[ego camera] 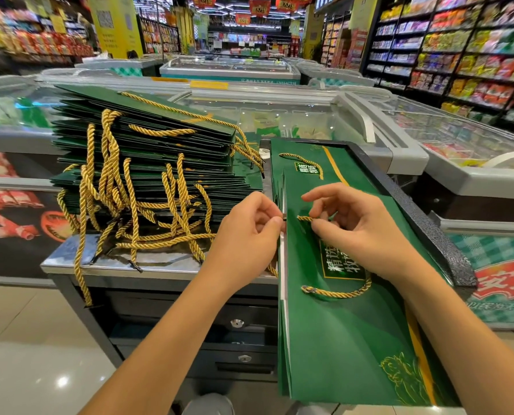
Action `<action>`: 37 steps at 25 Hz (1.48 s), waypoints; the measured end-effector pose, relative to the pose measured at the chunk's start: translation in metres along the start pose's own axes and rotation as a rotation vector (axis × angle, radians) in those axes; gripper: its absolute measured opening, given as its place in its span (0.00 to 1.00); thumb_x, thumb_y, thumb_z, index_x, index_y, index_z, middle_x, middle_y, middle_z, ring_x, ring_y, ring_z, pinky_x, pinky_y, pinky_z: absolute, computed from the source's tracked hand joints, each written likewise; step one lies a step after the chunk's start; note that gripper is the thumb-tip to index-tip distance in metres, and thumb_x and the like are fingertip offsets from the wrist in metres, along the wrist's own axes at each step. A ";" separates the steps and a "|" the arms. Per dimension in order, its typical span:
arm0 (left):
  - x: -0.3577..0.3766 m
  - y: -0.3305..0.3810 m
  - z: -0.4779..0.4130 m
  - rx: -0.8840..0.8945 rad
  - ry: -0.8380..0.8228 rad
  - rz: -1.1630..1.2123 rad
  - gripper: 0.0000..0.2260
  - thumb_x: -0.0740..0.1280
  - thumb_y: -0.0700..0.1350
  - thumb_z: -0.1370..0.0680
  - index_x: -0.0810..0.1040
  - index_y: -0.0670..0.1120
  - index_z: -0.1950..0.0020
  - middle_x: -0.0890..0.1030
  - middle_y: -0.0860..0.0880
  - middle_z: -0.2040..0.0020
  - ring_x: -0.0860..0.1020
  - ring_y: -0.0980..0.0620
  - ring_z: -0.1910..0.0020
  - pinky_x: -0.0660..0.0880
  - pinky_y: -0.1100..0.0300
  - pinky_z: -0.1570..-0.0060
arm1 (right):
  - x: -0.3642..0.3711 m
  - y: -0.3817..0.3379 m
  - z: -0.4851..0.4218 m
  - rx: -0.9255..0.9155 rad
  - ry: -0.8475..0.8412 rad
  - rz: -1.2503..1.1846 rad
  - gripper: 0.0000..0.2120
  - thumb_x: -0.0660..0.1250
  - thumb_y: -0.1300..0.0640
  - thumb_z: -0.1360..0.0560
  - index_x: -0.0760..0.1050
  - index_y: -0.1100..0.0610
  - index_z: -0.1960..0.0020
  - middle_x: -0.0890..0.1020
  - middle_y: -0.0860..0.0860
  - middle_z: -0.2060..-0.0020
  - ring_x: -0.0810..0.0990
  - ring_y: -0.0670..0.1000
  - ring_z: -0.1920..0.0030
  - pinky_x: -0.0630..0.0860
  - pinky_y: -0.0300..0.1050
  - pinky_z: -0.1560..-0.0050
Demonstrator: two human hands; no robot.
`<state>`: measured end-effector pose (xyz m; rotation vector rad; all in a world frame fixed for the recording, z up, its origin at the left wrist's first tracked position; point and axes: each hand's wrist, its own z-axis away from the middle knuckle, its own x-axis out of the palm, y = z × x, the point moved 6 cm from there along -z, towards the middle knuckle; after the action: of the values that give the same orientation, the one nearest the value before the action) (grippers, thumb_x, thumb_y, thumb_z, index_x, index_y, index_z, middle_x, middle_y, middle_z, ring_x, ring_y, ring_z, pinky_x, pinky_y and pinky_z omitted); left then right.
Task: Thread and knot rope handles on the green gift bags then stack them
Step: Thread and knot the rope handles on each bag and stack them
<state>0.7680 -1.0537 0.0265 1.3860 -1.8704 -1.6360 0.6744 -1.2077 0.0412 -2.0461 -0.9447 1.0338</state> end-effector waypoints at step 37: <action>-0.003 -0.002 0.002 -0.084 -0.172 0.055 0.21 0.78 0.43 0.28 0.79 0.53 0.37 0.79 0.50 0.46 0.83 0.56 0.57 0.82 0.63 0.53 | -0.045 -0.013 0.047 0.579 -0.070 0.756 0.27 0.71 0.33 0.28 0.78 0.59 0.56 0.79 0.49 0.66 0.76 0.49 0.65 0.72 0.47 0.62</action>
<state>0.7691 -1.0499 0.0252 1.1839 -1.8886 -1.8349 0.6114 -1.2276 0.0462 -1.8659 0.1623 1.5417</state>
